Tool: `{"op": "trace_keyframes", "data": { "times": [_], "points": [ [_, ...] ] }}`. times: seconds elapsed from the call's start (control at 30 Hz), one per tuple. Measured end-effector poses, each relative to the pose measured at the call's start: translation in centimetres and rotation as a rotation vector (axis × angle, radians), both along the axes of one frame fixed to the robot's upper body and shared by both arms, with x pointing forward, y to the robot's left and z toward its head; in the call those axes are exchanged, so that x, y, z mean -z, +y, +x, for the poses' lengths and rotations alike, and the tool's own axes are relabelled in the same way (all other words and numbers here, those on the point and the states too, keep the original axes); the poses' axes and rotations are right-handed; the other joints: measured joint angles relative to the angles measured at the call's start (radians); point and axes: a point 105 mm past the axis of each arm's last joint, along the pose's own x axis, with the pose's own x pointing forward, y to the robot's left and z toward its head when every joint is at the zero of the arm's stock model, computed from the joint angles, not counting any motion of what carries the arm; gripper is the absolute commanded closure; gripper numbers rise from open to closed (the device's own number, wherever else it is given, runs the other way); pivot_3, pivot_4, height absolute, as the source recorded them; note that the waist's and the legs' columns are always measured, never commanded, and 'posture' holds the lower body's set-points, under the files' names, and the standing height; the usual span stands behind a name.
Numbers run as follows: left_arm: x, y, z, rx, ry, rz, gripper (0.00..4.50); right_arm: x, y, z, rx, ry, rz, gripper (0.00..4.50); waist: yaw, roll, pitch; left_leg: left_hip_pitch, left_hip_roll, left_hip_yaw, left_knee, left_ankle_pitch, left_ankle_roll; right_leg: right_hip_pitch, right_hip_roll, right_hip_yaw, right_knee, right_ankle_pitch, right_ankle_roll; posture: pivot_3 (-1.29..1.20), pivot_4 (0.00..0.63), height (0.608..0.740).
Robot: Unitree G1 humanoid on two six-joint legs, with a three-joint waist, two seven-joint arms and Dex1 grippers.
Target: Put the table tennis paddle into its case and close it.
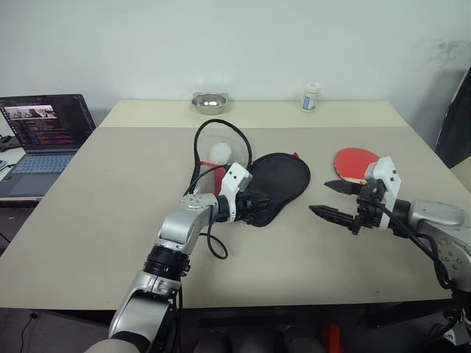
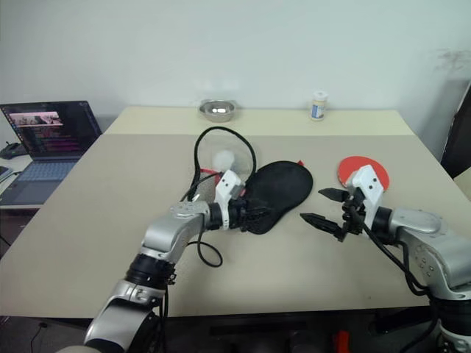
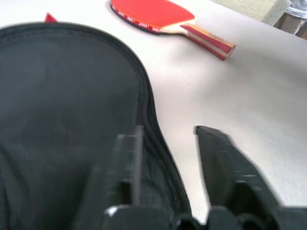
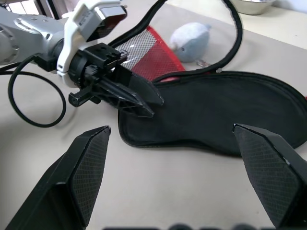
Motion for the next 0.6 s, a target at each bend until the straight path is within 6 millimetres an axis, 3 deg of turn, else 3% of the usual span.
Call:
{"op": "trace_keyframes", "data": {
  "times": [0.2,0.3,0.43,0.6],
  "points": [
    [-1.0,1.9,-1.9,0.054,-0.038,0.003,1.79,-0.1,0.8,0.8,0.059,0.049,0.077,0.0,-0.003,0.0,0.0,0.001,0.001,0.0,0.0,0.0,0.0,0.0,0.0,0.0,0.001,0.0,0.0,0.0,0.15,0.74],
    [-2.5,4.7,-2.1,0.05,-0.089,-0.001,1.79,0.5,1.2,2.3,0.181,0.082,0.097,0.0,-0.005,0.0,0.0,0.001,0.002,0.0,0.0,0.0,0.0,0.0,-0.001,0.0,0.002,0.0,-0.001,0.0,0.15,0.74],
    [-4.2,10.2,-2.7,0.008,-0.173,0.073,1.79,3.1,2.4,3.9,0.286,0.171,0.092,0.0,-0.013,0.0,0.0,0.001,0.002,0.0,-0.002,0.0,0.0,-0.001,-0.002,0.0,0.0,-0.001,-0.002,0.0,0.15,0.74],
    [-4.8,12.3,-3.7,0.031,-0.181,0.099,1.79,6.1,4.2,5.3,0.369,0.301,0.091,0.0,-0.009,0.0,0.0,-0.001,0.0,0.001,-0.001,0.0,0.0,-0.001,-0.003,0.0,0.0,-0.001,-0.001,0.0,0.15,0.74]
  ]
}}
